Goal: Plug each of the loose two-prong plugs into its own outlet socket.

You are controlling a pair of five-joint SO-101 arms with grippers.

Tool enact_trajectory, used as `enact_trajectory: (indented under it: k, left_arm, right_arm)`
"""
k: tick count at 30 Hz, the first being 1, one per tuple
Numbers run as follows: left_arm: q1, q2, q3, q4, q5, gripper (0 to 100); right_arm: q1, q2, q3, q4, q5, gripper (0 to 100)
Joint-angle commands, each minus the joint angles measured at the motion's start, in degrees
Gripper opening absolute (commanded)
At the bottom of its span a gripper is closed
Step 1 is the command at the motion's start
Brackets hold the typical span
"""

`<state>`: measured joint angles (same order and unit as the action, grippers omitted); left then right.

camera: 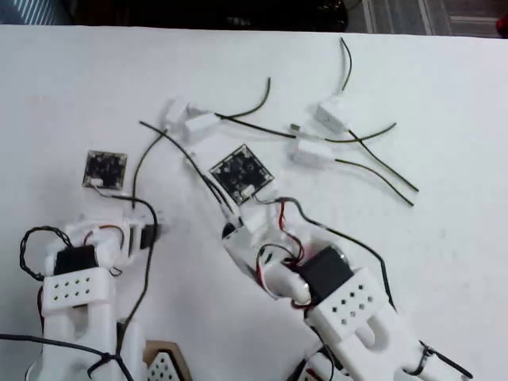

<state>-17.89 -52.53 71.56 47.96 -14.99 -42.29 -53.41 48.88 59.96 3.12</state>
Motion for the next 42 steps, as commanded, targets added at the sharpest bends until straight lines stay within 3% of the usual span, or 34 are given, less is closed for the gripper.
enact_trajectory:
  k: [1, 9, 18, 26, 37, 42]
  left_arm:
    - [1.2, -1.1, -5.9, 1.1, 2.5, 35]
    - [13.4, -1.1, -12.4, 7.8, 2.9, 35]
    - [23.7, -1.2, -21.0, 15.9, 7.6, 34]
    - [26.0, -2.5, -22.9, 17.9, 7.6, 34]
    - [34.0, -24.7, -13.6, 20.6, 4.3, 35]
    - [28.3, -25.4, -12.5, 19.3, 4.0, 35]
  right_arm:
    - [-0.9, -4.9, 1.3, -4.1, -1.8, 1.7]
    - [-4.6, -19.4, 12.4, -12.9, -2.0, 1.7]
    - [-5.2, -28.4, 21.4, -14.8, -1.5, 1.7]
    - [-5.2, -25.5, 21.8, -14.8, -1.5, 1.7]
    - [-5.2, -21.8, 21.8, -15.6, -1.8, 1.7]
    - [-5.1, -21.7, 21.8, -15.3, -1.9, 1.7]
